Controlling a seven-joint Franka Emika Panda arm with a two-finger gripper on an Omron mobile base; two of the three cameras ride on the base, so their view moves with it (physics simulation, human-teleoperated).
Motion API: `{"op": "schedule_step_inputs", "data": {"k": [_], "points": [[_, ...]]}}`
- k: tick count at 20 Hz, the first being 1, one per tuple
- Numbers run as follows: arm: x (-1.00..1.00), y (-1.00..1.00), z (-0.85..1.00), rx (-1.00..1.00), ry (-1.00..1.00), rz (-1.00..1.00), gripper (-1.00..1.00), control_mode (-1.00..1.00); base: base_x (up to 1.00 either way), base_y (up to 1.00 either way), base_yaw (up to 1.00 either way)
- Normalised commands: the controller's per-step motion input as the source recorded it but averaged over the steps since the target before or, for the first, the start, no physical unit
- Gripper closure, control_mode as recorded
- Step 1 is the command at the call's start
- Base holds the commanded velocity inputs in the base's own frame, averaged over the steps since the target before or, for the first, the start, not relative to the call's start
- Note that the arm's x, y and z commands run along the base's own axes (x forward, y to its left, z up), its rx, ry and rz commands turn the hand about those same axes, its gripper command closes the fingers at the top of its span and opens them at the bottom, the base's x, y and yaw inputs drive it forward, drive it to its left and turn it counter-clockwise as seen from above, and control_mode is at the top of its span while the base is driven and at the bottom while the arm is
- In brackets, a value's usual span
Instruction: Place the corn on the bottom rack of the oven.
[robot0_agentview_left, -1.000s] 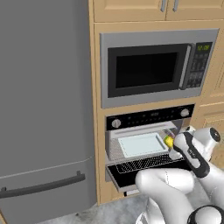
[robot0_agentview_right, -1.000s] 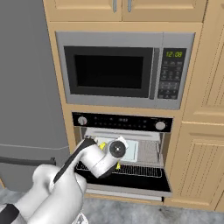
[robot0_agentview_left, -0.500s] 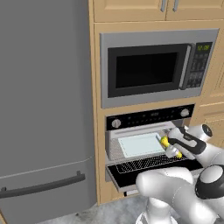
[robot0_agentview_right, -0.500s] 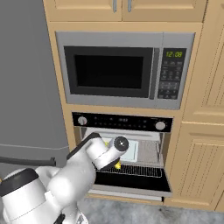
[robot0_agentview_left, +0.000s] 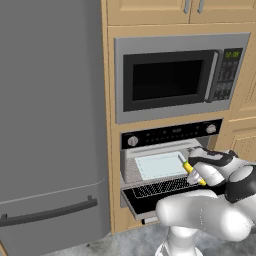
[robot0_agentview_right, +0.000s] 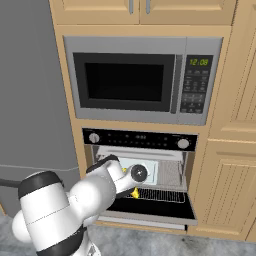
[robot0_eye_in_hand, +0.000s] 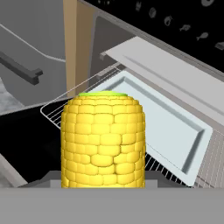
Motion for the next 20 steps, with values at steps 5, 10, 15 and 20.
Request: {"op": "schedule_step_inputs", "data": {"k": [5,10,15,20], "points": [[0.27,0.00,0.00,0.01,0.01,-0.13,1.00,-1.00,0.00,0.00,0.00],[0.12,0.00,-0.04,0.07,0.02,-0.11,1.00,-1.00,0.00,0.00,0.00],[0.07,0.00,0.00,0.23,0.02,-0.10,1.00,-1.00,0.00,0.00,0.00],[0.17,0.00,-0.02,0.24,0.00,-0.15,1.00,-1.00,0.00,0.00,0.00]]}}
